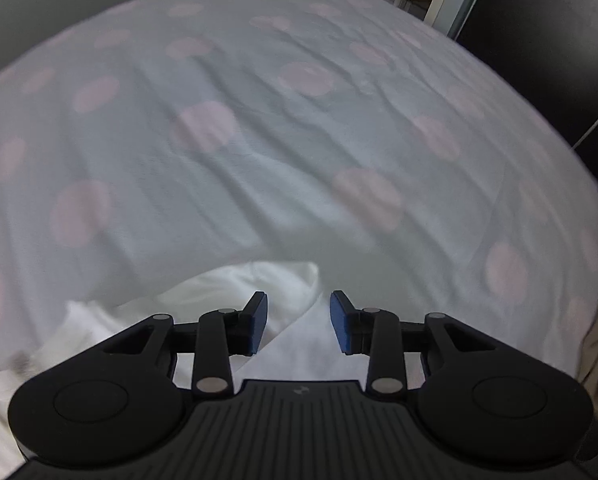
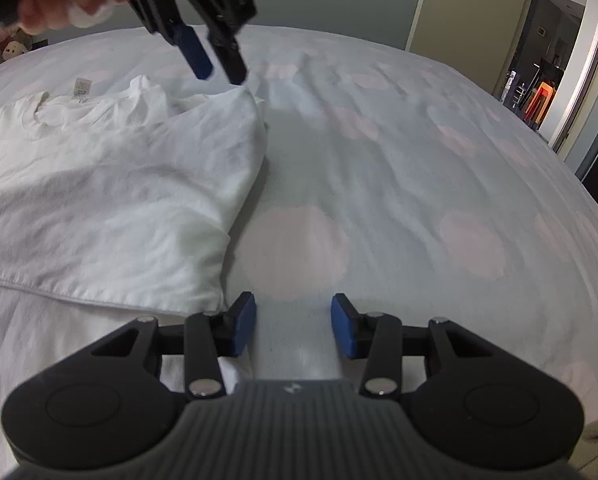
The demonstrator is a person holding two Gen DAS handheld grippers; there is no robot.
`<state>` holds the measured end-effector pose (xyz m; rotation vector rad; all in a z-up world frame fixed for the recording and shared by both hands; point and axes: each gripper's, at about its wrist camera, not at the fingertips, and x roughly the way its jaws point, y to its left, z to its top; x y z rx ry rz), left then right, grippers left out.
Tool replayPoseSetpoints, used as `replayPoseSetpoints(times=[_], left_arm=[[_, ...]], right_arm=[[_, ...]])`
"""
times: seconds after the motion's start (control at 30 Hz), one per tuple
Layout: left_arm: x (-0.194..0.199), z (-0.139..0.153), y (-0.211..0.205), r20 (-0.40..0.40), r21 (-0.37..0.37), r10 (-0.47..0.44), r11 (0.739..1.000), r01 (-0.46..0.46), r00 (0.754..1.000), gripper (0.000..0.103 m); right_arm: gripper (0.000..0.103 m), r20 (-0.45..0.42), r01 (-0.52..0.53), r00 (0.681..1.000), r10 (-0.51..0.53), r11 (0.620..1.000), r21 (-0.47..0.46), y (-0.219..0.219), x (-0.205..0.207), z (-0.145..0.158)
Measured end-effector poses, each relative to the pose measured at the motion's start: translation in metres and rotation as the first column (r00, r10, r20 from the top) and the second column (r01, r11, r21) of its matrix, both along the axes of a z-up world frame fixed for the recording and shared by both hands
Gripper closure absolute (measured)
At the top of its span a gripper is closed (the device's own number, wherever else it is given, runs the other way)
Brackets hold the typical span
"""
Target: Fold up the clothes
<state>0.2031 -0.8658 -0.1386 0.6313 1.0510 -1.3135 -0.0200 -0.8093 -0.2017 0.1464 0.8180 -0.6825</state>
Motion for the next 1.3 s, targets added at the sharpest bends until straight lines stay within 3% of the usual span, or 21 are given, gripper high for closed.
replayPoseSetpoints(times=[0.07,0.23,0.4,0.47,0.63,0.83,0.93,1.03,1.2,1.27,1.3], left_arm=[[0.004,-0.005,-0.008,-0.036,0.009,0.010,1.000,-0.009,0.999,0.071],[0.003,-0.027,-0.028,-0.042,0.138,0.011,0.990,-0.005,0.999,0.071],[0.003,-0.040,-0.040,-0.197,0.179,0.017,0.984,0.019,0.980,0.071],[0.001,-0.040,-0.045,-0.179,0.166,0.014,0.986,0.016,0.984,0.085],[0.002,-0.037,-0.048,-0.141,0.122,0.034,0.992,-0.017,0.989,0.102],[-0.007,-0.034,-0.052,-0.100,0.053,0.023,0.998,-0.017,0.995,0.103],[-0.013,-0.036,-0.057,-0.089,0.042,0.018,0.999,-0.014,0.996,0.103],[-0.020,-0.043,-0.061,-0.073,0.046,0.017,0.999,-0.014,0.997,0.103],[-0.023,-0.044,-0.058,-0.060,0.030,0.019,0.999,-0.017,0.998,0.103],[-0.023,-0.042,-0.056,-0.050,0.019,0.014,1.000,-0.013,0.999,0.103],[-0.023,-0.042,-0.055,-0.045,0.015,0.012,1.000,-0.011,0.999,0.103]], right_arm=[[0.056,0.011,0.004,1.000,-0.004,1.000,-0.002,-0.002,0.002,-0.001],[0.055,0.017,0.002,1.000,-0.002,1.000,-0.003,-0.004,0.005,-0.002],[0.054,0.031,0.008,0.999,-0.008,1.000,0.009,-0.006,0.005,-0.002],[0.054,0.033,0.006,0.999,-0.007,1.000,0.008,-0.006,0.004,-0.001],[0.054,0.037,0.003,0.999,-0.003,1.000,0.005,-0.004,0.002,-0.001],[0.058,0.055,0.017,0.998,-0.016,1.000,-0.014,-0.002,-0.002,0.005],[0.066,0.116,0.035,0.993,-0.034,0.999,-0.004,-0.005,-0.009,0.014],[0.067,0.190,0.035,0.981,-0.037,0.999,0.011,-0.007,-0.015,0.021],[0.069,0.234,-0.034,0.972,0.018,0.997,0.063,-0.004,-0.011,0.021],[0.079,0.238,-0.060,0.970,0.037,0.994,0.088,-0.002,-0.008,0.019],[0.079,0.241,-0.073,0.969,0.047,0.992,0.100,-0.002,-0.006,0.018]])
